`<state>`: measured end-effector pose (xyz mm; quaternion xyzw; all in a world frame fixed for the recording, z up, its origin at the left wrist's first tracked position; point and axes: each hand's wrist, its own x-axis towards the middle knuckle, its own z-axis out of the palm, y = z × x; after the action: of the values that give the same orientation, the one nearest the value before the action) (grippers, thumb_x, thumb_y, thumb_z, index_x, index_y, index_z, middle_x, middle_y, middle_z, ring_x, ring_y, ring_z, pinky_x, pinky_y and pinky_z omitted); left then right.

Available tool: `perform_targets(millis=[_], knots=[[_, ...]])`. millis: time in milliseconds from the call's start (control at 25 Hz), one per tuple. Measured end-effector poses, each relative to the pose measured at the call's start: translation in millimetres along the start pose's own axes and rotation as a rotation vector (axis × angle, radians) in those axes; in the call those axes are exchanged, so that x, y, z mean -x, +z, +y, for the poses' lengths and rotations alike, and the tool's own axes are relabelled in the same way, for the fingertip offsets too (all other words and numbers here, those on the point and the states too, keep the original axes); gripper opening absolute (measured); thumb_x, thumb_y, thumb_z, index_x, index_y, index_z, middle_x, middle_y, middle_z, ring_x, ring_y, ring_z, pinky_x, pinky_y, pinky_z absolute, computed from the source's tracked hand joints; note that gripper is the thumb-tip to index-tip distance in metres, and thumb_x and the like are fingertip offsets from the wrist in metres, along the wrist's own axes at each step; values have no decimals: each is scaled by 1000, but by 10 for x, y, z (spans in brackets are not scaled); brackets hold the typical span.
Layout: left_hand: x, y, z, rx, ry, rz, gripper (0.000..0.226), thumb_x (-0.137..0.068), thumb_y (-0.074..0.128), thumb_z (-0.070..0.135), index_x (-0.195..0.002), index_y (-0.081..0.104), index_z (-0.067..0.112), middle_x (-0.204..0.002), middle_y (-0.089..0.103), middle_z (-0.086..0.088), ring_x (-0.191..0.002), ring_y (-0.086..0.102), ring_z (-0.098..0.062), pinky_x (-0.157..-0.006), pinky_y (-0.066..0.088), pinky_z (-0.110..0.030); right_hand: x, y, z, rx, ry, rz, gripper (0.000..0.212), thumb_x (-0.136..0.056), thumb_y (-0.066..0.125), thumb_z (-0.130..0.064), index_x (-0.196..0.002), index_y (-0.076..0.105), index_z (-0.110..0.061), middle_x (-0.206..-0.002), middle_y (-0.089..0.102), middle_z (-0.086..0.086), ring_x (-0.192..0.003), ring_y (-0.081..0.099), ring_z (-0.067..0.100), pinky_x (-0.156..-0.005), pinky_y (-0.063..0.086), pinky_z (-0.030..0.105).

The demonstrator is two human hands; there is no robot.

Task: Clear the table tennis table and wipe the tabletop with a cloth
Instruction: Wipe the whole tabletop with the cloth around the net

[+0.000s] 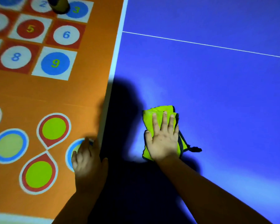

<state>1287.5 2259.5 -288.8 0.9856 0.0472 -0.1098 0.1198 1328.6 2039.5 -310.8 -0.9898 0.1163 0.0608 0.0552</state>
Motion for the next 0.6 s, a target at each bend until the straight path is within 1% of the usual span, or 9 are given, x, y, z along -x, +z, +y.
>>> perform_targets(millis=[120, 200, 280, 360, 400, 480, 520, 600], knots=[[-15, -59, -250, -1, -33, 12, 65, -73, 37, 40, -125, 57, 5, -132, 48, -26, -116, 47, -42, -98, 35, -56, 45, 59, -615, 15, -207, -22, 66, -81, 36, -49, -141, 47, -23, -150, 37, 16, -140, 29, 40, -112, 23, 56], [-20, -77, -346, 10, -43, 19, 66, -75, 37, 41, -128, 54, 6, -134, 47, -25, -119, 45, -42, -99, 34, -57, 70, 91, -957, 24, -366, -55, 64, -80, 35, -48, -137, 51, -24, -147, 42, 15, -139, 31, 41, -112, 25, 57], [-46, -84, -342, 28, -60, 29, 66, -78, 36, 43, -130, 52, 6, -136, 46, -25, -121, 44, -43, -99, 33, -59, 28, 96, -1113, 5, -474, -75, 64, -79, 36, -46, -136, 53, -23, -144, 46, 15, -135, 35, 40, -111, 24, 56], [-88, -87, -271, 32, -60, 34, 65, -80, 36, 42, -133, 49, 7, -136, 45, -25, -121, 44, -43, -98, 33, -59, -63, 81, -1088, -42, -554, -82, 65, -76, 38, -44, -135, 54, -26, -143, 48, 12, -134, 40, 37, -111, 25, 52], [-115, -87, -193, 25, -47, 40, 64, -80, 37, 40, -134, 47, 8, -136, 45, -25, -120, 44, -43, -98, 33, -59, -120, 65, -1004, -65, -578, -90, 66, -74, 39, -44, -135, 54, -27, -144, 48, 9, -135, 40, 35, -111, 25, 50], [-179, -56, 76, 12, -10, 40, 65, -77, 43, 35, -136, 45, 8, -137, 44, -25, -121, 43, -45, -98, 33, -59, -265, 12, -694, -114, -554, -101, 67, -72, 40, -43, -136, 53, -27, -146, 46, 8, -137, 37, 33, -111, 23, 49], [-214, -34, 246, 13, 13, 31, 67, -75, 45, 33, -137, 45, 7, -137, 44, -26, -121, 43, -45, -98, 32, -59, -353, -26, -494, -127, -513, -96, 67, -73, 40, -42, -137, 52, -27, -146, 45, 8, -137, 35, 34, -111, 23, 50], [-289, 38, 629, 2, 84, 19, 68, -75, 42, 34, -135, 45, 2, -135, 44, -29, -119, 45, -47, -97, 35, -59, -524, -97, 6, -115, -414, -76, 67, -74, 40, -41, -139, 51, -24, -147, 43, 11, -138, 33, 37, -111, 27, 53]])
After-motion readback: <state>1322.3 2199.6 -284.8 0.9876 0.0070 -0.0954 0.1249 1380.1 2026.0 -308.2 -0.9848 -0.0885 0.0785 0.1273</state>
